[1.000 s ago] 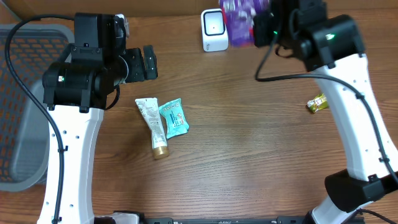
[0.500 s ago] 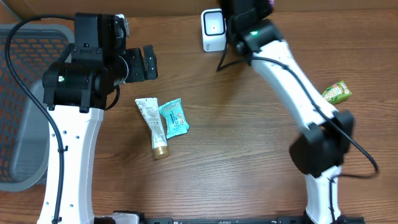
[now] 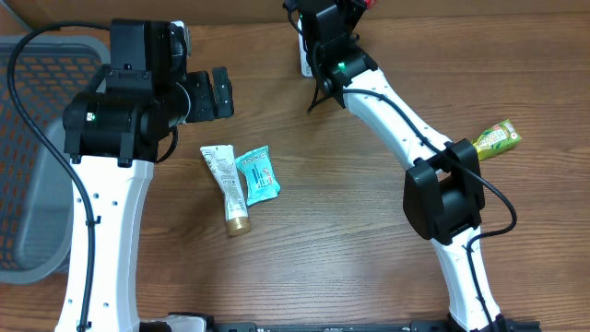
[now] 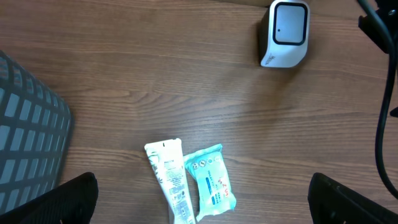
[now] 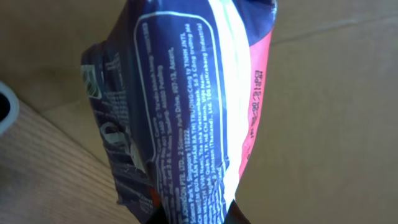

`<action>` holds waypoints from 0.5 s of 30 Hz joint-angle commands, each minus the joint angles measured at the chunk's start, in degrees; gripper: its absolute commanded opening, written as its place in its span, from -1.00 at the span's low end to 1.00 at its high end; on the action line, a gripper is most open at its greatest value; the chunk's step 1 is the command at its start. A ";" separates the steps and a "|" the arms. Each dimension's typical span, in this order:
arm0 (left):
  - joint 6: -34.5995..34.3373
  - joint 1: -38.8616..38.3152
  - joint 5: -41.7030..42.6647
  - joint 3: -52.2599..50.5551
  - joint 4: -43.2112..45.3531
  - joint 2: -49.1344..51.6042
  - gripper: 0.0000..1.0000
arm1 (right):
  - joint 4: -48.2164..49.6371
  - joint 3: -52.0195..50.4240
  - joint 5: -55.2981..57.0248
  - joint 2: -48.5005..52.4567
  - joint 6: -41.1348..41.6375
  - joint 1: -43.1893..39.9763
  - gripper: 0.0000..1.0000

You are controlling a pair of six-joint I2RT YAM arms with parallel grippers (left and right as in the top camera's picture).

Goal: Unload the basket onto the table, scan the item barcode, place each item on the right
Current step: 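Lift the snack pack up to the white scanner with the right gripper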

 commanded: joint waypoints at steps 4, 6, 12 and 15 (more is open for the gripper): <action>0.72 -0.04 0.39 0.81 0.20 0.31 0.99 | -5.44 0.44 1.16 1.60 -0.57 1.73 -0.93; 0.74 -0.04 0.39 0.81 0.20 0.31 0.99 | -6.23 0.44 1.16 1.60 2.23 2.23 -0.93; 0.74 -0.04 0.39 0.81 0.20 0.31 0.99 | -6.49 0.39 0.98 1.62 3.78 2.32 -0.93; 0.74 -0.04 0.39 0.81 0.20 0.31 0.99 | -6.49 0.02 0.96 1.62 5.42 2.32 -0.93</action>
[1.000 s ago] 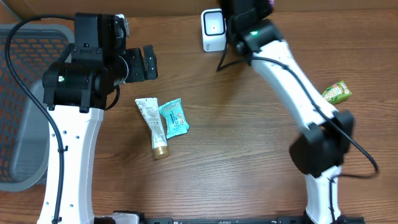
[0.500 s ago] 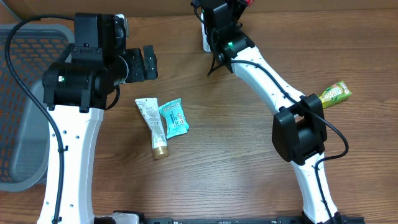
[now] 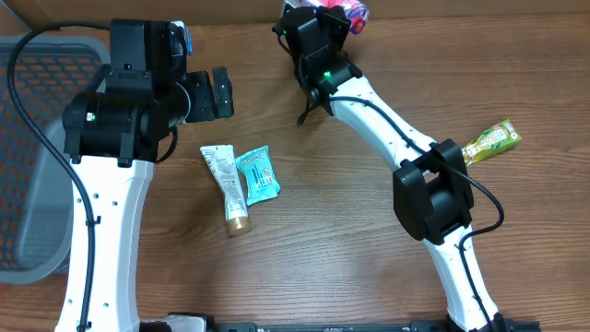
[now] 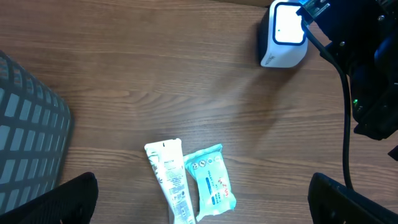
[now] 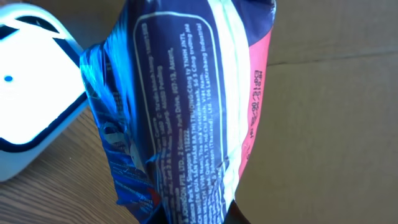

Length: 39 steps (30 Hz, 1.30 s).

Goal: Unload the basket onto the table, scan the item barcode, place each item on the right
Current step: 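Lift the snack pack up to the white scanner with the right gripper, then carry the snack pack right and drop it beside the green-tea carton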

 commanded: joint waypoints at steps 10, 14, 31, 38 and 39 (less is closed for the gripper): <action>0.74 -0.04 0.39 0.81 0.20 0.31 0.99 | 1.01 -2.54 3.43 -0.57 4.20 0.35 -0.93; 0.74 -0.04 0.39 0.81 0.20 0.31 0.99 | 2.21 -2.54 4.26 -0.57 4.17 0.63 -0.93; 0.74 -0.04 0.39 0.81 0.20 0.31 0.99 | -9.81 -2.54 0.39 -8.85 13.40 4.70 -0.93; 0.74 -0.04 0.39 0.81 0.20 0.31 0.99 | -32.83 -2.51 -26.91 -21.11 36.15 2.64 -0.93; 0.72 -0.04 0.39 0.81 0.20 0.31 0.99 | -35.54 -2.51 -29.88 -23.23 40.63 2.14 -0.93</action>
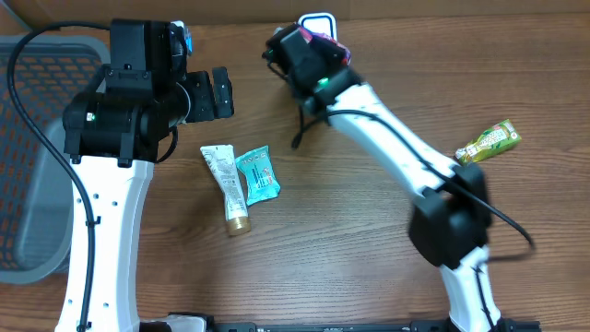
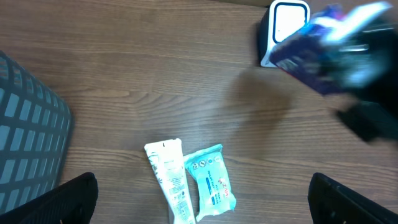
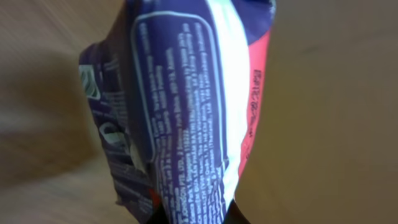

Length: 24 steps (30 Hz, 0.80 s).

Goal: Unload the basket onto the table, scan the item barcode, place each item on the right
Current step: 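Carry the snack pack right and drop it beside the green-tea carton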

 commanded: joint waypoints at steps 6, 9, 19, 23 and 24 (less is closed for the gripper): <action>0.72 -0.04 0.39 0.81 0.20 0.31 0.99 | -21.70 1.01 -24.44 -20.57 44.94 -8.79 -0.93; 0.74 -0.04 0.39 0.81 0.20 0.31 0.99 | -30.51 0.94 -28.61 -21.22 57.68 -15.15 -0.93; 0.74 -0.04 0.39 0.81 0.20 0.31 0.99 | -18.97 -21.66 -34.91 -20.68 66.14 -37.05 -0.92; 0.74 -0.04 0.39 0.81 0.20 0.31 0.99 | -4.98 -33.33 -36.46 -20.68 68.30 -42.07 -0.93; 0.74 -0.04 0.39 0.81 0.20 0.31 0.99 | -1.81 -35.95 -36.46 -20.68 68.67 -43.08 -0.93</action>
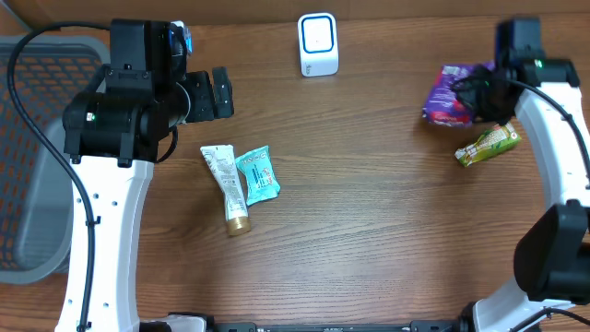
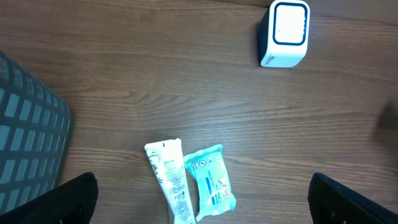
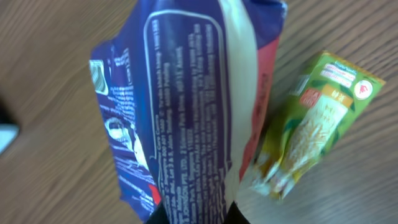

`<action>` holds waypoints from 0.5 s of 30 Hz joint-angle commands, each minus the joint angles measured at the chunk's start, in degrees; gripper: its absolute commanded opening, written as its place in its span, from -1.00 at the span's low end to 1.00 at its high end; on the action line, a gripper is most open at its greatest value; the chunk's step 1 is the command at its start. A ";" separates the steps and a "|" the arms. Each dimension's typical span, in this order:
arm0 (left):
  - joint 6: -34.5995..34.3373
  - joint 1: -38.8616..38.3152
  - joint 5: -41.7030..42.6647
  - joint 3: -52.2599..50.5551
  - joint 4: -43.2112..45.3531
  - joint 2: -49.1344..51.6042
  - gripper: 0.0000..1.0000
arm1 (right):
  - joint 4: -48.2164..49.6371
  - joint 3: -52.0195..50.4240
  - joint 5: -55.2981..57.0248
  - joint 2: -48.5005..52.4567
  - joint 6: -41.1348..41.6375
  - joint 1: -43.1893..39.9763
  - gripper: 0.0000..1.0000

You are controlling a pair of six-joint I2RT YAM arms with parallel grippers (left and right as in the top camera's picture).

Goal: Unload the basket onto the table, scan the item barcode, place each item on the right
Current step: 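Carry the snack pack right and drop it beside the green-tea carton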

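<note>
A purple snack packet [image 1: 449,95] with white print hangs at the right side of the table, held in my right gripper [image 1: 475,95], which is shut on it; the packet [image 3: 186,112] fills the right wrist view. The white barcode scanner [image 1: 318,44] stands at the table's far edge, also seen as the scanner [image 2: 285,33] in the left wrist view. My left gripper [image 1: 214,92] hovers open at the left, above a white tube [image 1: 227,188] and a teal wipes pack [image 1: 257,173]. Its dark fingertips [image 2: 68,198] sit wide apart.
A green-yellow sachet [image 1: 488,143] lies just below the held packet; the sachet [image 3: 311,121] shows beside it in the right wrist view. A grey mesh basket [image 1: 28,157] stands at the left edge of the table.
My right gripper has moved with the purple packet from in front of the scanner to the right side of the table, over the green sachet. The left arm has not moved.
My right gripper held the purple packet at the far edge by the scanner. Then the scanner showed lit close beside the packet. Then the packet was just in front of the scanner. Now it hangs at the right by the green sachet.
</note>
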 commanded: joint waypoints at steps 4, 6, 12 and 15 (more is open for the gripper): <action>0.74 -0.04 0.39 0.81 0.20 0.31 0.99 | 11.43 -11.54 -2.91 -0.52 3.80 -4.92 -0.56; 0.74 -0.04 0.39 0.81 0.20 0.31 0.99 | 10.14 -11.54 -2.89 -0.55 3.80 -5.57 -0.01; 0.74 -0.04 0.39 0.81 0.20 0.31 0.99 | -0.04 -6.08 -7.23 -1.07 2.43 -7.30 0.54; 0.74 -0.04 0.39 0.81 0.20 0.31 0.99 | -7.04 -0.26 -11.91 -1.57 1.29 -7.26 0.50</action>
